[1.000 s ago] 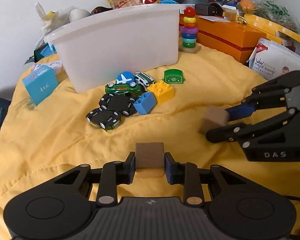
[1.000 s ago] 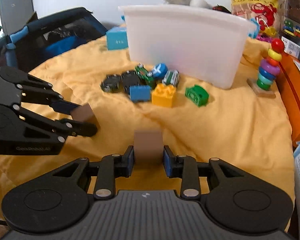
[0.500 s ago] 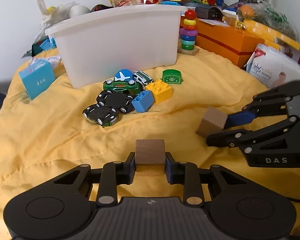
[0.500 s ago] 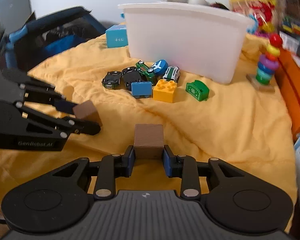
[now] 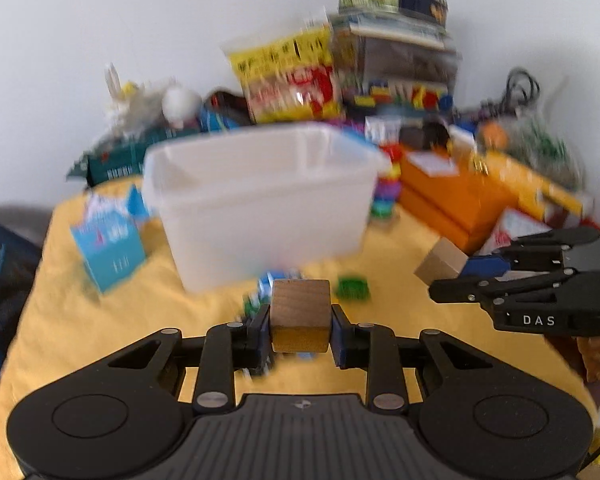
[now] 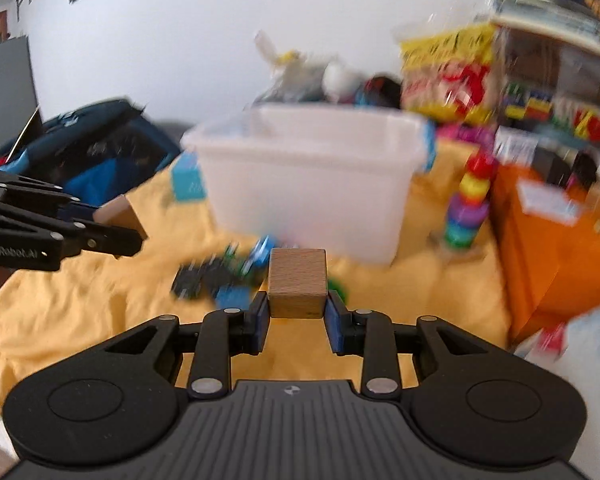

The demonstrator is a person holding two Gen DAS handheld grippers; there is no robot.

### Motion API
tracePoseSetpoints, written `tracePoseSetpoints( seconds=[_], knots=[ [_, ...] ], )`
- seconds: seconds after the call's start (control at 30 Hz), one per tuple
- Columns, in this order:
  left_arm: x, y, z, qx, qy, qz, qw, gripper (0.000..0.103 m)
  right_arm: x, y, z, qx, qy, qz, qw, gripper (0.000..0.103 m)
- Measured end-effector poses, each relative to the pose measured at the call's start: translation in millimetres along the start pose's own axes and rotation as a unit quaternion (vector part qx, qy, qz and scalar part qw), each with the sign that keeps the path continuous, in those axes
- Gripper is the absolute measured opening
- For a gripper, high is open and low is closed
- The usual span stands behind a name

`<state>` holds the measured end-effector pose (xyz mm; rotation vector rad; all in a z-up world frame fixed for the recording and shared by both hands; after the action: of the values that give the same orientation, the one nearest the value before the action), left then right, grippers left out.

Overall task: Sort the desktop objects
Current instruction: 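Carry both wooden cubes over the bin and release them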

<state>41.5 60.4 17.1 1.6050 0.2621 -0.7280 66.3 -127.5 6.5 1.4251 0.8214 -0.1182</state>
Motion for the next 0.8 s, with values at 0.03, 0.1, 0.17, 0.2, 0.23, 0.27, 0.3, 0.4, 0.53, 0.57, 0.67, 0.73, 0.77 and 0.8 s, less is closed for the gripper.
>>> tracePoseSetpoints(
  seconds=[0.03, 0.1, 0.17, 0.2, 0.23, 0.27, 0.3, 0.4, 0.53, 0.57, 0.67, 0.73, 0.77, 0.8],
  knots=[
    [0.4, 10.3, -2.7, 0.004, 0.003, 0.010, 0.9999, 0.033, -0.6, 8.5, 2.2, 0.000, -0.003, 0.011, 1.000, 0.033],
    [2.9, 29.7, -6.5, 0.017, 0.014, 0.028, 0.9994, 0.033, -1.5, 28.5, 6.3, -0.004, -0.006, 0.035, 0.999, 0.033],
    [9.2, 52.0, -14.1, 0.026, 0.023, 0.044, 0.9984, 0.033, 0.2, 48.8, 8.9, -0.013, -0.012, 0.058, 0.998, 0.033],
    [12.3, 61.9, -18.3, 0.026, 0.021, 0.051, 0.9981, 0.033, 3.5, 60.5, 10.4, -0.018, -0.015, 0.069, 0.997, 0.033],
    [15.1, 70.2, -22.7, 0.024, 0.018, 0.057, 0.9979, 0.033, 8.3, 71.4, 11.1, -0.019, -0.021, 0.076, 0.997, 0.033],
    [20.4, 80.4, -27.9, 0.020, 0.018, 0.062, 0.9977, 0.033, 13.1, 82.7, 12.4, -0.016, -0.026, 0.083, 0.996, 0.033],
    [27.0, 89.5, -32.7, 0.018, 0.023, 0.067, 0.9973, 0.033, 18.7, 93.4, 14.2, -0.013, -0.026, 0.092, 0.995, 0.033],
    [50.8, 111.7, -46.5, 0.004, 0.032, 0.069, 0.9971, 0.033, 38.6, 120.6, 16.5, -0.009, -0.024, 0.106, 0.994, 0.033],
    [87.3, 126.1, -58.9, -0.004, 0.053, 0.051, 0.9973, 0.033, 70.5, 140.3, 20.8, 0.005, -0.022, 0.092, 0.996, 0.033],
    [96.7, 127.6, -61.8, -0.008, 0.060, 0.042, 0.9973, 0.033, 80.9, 143.4, 24.6, 0.021, -0.020, 0.079, 0.996, 0.033],
    [124.5, 128.1, -68.5, -0.020, 0.070, 0.019, 0.9971, 0.033, 103.6, 146.4, 34.4, 0.051, -0.029, 0.054, 0.997, 0.033],
    [137.5, 124.8, -70.7, -0.019, 0.073, 0.007, 0.9971, 0.033, 115.9, 145.8, 36.0, 0.046, -0.035, 0.040, 0.998, 0.033],
    [143.8, 121.6, -71.2, -0.020, 0.071, -0.003, 0.9973, 0.033, 123.2, 143.3, 35.9, 0.039, -0.037, 0.030, 0.998, 0.033],
    [150.0, 117.7, -71.7, -0.026, 0.066, -0.014, 0.9974, 0.033, 128.8, 141.0, 36.6, 0.034, -0.039, 0.020, 0.998, 0.033]
  ],
)
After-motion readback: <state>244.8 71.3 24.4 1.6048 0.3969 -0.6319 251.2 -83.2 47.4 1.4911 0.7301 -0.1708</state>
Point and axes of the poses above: each gripper's, at about its wrist camera, not at the fingertips, and x roughly the way its jaws point, z to its right, y to its top, the point moved 2 cm from there along x, roughly the way its jaws point, and after that the axes turned 2 degrees about x, right-handed, at the moved point
